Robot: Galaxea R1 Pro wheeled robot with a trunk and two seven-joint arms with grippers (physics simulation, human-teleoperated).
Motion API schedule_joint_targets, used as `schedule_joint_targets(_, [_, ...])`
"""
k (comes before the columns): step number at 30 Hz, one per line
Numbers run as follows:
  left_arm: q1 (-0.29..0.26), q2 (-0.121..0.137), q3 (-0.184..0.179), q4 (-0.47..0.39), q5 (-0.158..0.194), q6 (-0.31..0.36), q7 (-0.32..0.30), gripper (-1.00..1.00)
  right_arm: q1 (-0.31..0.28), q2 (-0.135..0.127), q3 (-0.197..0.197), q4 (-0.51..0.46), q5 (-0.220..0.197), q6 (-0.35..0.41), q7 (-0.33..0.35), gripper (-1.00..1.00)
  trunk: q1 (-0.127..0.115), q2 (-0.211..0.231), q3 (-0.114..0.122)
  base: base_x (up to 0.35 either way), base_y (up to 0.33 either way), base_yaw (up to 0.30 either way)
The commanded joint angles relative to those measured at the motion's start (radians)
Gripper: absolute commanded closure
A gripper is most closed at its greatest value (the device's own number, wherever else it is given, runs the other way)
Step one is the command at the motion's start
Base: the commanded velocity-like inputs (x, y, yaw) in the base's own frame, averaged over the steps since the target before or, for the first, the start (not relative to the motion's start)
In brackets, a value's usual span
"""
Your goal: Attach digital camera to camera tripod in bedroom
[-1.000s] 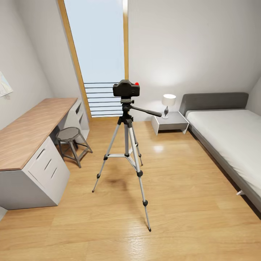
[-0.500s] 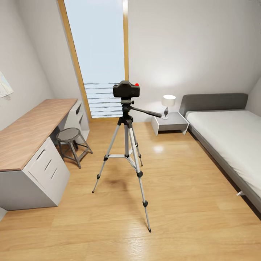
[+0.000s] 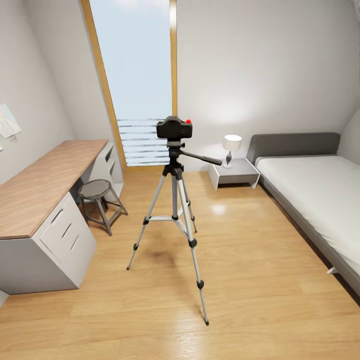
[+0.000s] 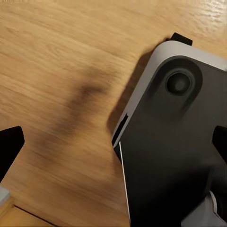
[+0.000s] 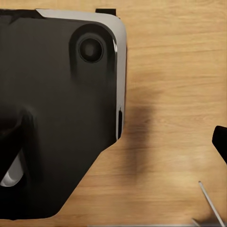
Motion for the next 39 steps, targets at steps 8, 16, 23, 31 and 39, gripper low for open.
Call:
schedule_joint_targets(8, [0.0, 0.0, -0.008, -0.001, 0.008, -0.001, 0.004, -1.0, -0.001, 0.0, 0.002, 0.003, -0.002, -0.009, 0.003, -1.0, 0.001, -0.002, 0.011, 0.0, 0.0, 0.0])
schedule_joint_targets(16, [0.0, 0.0, -0.008, -0.001, 0.008, -0.001, 0.004, -1.0, -0.001, -0.001, 0.002, 0.004, -0.002, -0.009, 0.002, -1.0, 0.001, -0.002, 0.023, 0.0, 0.0, 0.0])
schedule_joint_targets(23, [0.0, 0.0, -0.008, -0.002, 0.008, -0.001, 0.004, -1.0, -0.001, 0.0, 0.002, 0.004, -0.002, -0.007, 0.002, -1.0, 0.001, -0.002, 0.034, 0.0, 0.0, 0.0])
schedule_joint_targets(31, [0.0, 0.0, -0.008, -0.002, 0.008, -0.001, 0.004, -1.0, -0.001, 0.0, 0.002, 0.004, -0.002, -0.006, 0.002, -1.0, 0.001, -0.002, 0.047, 0.0, 0.0, 0.0])
schedule_joint_targets(39, [0.0, 0.0, -0.008, -0.002, 0.008, -0.001, 0.004, -1.0, -0.001, 0.0, 0.002, 0.004, -0.002, -0.007, 0.001, -1.0, 0.001, -0.002, 0.059, 0.0, 0.0, 0.0])
